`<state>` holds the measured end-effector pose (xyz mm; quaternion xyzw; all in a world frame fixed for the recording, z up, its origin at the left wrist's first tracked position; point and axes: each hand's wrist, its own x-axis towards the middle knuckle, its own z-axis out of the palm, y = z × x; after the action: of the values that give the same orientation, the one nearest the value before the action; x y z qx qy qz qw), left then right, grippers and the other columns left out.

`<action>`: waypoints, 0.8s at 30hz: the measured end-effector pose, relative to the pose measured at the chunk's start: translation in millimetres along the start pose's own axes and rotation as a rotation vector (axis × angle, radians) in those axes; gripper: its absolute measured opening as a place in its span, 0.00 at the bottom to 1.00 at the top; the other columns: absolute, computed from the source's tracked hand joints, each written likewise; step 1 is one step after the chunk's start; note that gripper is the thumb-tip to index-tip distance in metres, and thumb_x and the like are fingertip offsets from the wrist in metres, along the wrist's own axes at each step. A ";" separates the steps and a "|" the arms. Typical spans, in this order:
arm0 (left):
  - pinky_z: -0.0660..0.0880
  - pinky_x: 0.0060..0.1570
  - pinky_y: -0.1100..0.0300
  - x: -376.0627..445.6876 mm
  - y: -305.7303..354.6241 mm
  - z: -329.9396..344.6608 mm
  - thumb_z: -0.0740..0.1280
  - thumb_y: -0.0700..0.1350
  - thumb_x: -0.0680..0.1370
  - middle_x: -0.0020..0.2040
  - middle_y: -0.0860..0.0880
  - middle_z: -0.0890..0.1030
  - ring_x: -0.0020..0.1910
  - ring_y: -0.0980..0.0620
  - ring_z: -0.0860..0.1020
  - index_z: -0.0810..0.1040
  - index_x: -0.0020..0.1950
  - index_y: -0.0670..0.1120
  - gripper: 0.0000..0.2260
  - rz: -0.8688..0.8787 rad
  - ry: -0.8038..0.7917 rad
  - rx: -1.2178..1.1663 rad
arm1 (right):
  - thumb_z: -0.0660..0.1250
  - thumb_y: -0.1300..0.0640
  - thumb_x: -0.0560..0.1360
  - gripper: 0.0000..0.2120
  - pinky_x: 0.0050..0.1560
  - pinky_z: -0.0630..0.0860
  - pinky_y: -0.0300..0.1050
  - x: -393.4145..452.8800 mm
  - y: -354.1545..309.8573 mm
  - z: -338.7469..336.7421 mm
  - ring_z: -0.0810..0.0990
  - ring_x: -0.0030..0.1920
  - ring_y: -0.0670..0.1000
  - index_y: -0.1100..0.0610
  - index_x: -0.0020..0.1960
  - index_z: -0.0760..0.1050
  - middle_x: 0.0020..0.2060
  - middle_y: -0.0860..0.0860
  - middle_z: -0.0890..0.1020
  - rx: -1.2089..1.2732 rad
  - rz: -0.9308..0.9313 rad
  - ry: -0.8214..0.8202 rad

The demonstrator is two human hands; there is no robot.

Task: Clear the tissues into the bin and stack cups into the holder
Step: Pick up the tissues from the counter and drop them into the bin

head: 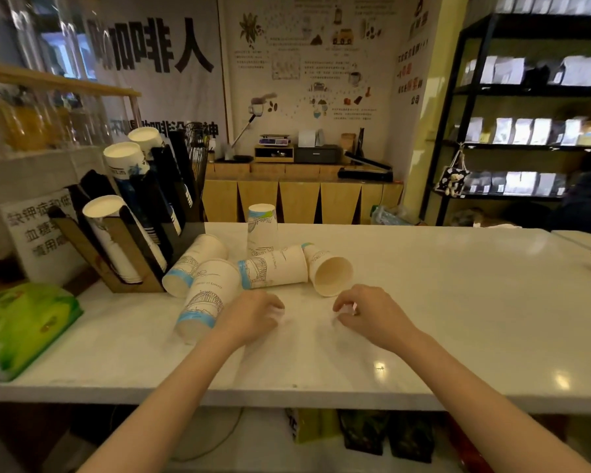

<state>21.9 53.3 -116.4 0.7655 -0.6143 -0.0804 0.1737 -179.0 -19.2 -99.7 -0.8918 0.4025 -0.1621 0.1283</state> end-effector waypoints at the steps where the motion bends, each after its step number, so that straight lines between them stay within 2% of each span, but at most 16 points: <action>1: 0.74 0.54 0.55 -6.6 2.6 -2.8 0.67 0.44 0.72 0.60 0.49 0.79 0.52 0.50 0.77 0.77 0.58 0.49 0.15 0.014 0.020 -0.064 | 0.64 0.57 0.73 0.09 0.49 0.73 0.46 -4.2 -3.7 -1.7 0.76 0.47 0.52 0.54 0.51 0.79 0.50 0.53 0.80 0.028 -0.019 0.024; 3: 0.72 0.48 0.60 -21.4 9.2 -8.1 0.69 0.46 0.71 0.58 0.49 0.79 0.45 0.53 0.75 0.77 0.58 0.49 0.16 0.057 0.054 -0.157 | 0.65 0.57 0.72 0.08 0.49 0.73 0.46 -13.6 -12.9 -4.5 0.75 0.45 0.50 0.53 0.50 0.79 0.49 0.52 0.79 0.059 -0.052 0.058; 7: 0.68 0.38 0.72 -49.5 17.5 -17.7 0.70 0.47 0.71 0.51 0.51 0.75 0.43 0.57 0.74 0.75 0.60 0.49 0.19 0.122 0.059 -0.238 | 0.66 0.57 0.71 0.07 0.48 0.74 0.45 -34.8 -35.4 -7.4 0.77 0.42 0.50 0.53 0.49 0.80 0.43 0.47 0.75 0.086 -0.104 0.128; 9: 0.70 0.38 0.71 -64.4 19.1 -23.9 0.71 0.47 0.70 0.48 0.51 0.75 0.42 0.56 0.75 0.74 0.61 0.51 0.20 0.105 0.036 -0.296 | 0.66 0.58 0.70 0.07 0.47 0.74 0.46 -45.6 -46.6 -8.1 0.77 0.41 0.50 0.53 0.47 0.80 0.42 0.47 0.75 0.103 -0.125 0.156; 11: 0.73 0.40 0.65 -79.6 18.3 -29.3 0.72 0.48 0.69 0.42 0.50 0.77 0.39 0.56 0.76 0.73 0.58 0.52 0.18 0.082 0.024 -0.343 | 0.67 0.58 0.69 0.07 0.45 0.74 0.45 -56.1 -57.8 -9.0 0.76 0.41 0.49 0.53 0.46 0.80 0.41 0.48 0.75 0.118 -0.149 0.127; 14: 0.72 0.34 0.68 -104.0 13.5 -34.1 0.70 0.46 0.71 0.32 0.52 0.79 0.31 0.59 0.77 0.73 0.52 0.49 0.12 0.058 -0.052 -0.391 | 0.68 0.58 0.67 0.06 0.43 0.72 0.45 -68.5 -76.7 -8.9 0.75 0.39 0.49 0.52 0.42 0.81 0.40 0.50 0.78 0.142 -0.233 -0.039; 17: 0.73 0.33 0.71 -126.0 4.6 -33.8 0.69 0.45 0.72 0.32 0.49 0.82 0.31 0.56 0.80 0.75 0.47 0.45 0.07 0.023 -0.169 -0.445 | 0.69 0.59 0.66 0.06 0.40 0.73 0.45 -74.2 -91.5 1.7 0.75 0.38 0.48 0.49 0.39 0.79 0.39 0.51 0.81 0.147 -0.271 -0.296; 19: 0.72 0.33 0.72 -139.2 -1.6 -28.0 0.69 0.45 0.72 0.32 0.51 0.81 0.30 0.59 0.78 0.78 0.44 0.45 0.05 0.003 -0.223 -0.432 | 0.69 0.60 0.66 0.05 0.33 0.69 0.37 -78.2 -94.3 16.8 0.74 0.32 0.42 0.51 0.39 0.80 0.32 0.47 0.78 0.139 -0.264 -0.435; 21: 0.68 0.30 0.76 -150.2 -8.1 -14.6 0.69 0.45 0.72 0.31 0.54 0.79 0.27 0.63 0.75 0.80 0.43 0.45 0.03 -0.019 -0.250 -0.416 | 0.68 0.61 0.67 0.05 0.28 0.65 0.34 -84.6 -90.7 35.6 0.70 0.26 0.42 0.56 0.41 0.81 0.28 0.46 0.75 0.166 -0.242 -0.494; 24: 0.68 0.31 0.77 -164.2 -21.0 23.9 0.70 0.45 0.71 0.33 0.55 0.80 0.28 0.66 0.76 0.82 0.42 0.46 0.04 -0.093 -0.259 -0.456 | 0.67 0.61 0.68 0.07 0.29 0.65 0.35 -97.3 -73.5 71.2 0.69 0.28 0.43 0.56 0.45 0.82 0.32 0.48 0.76 0.178 -0.211 -0.522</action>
<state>-5.1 212.2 -161.0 0.7174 -0.5616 -0.3217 0.2579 -162.1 108.9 -156.5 -0.9254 0.2453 0.0256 0.2876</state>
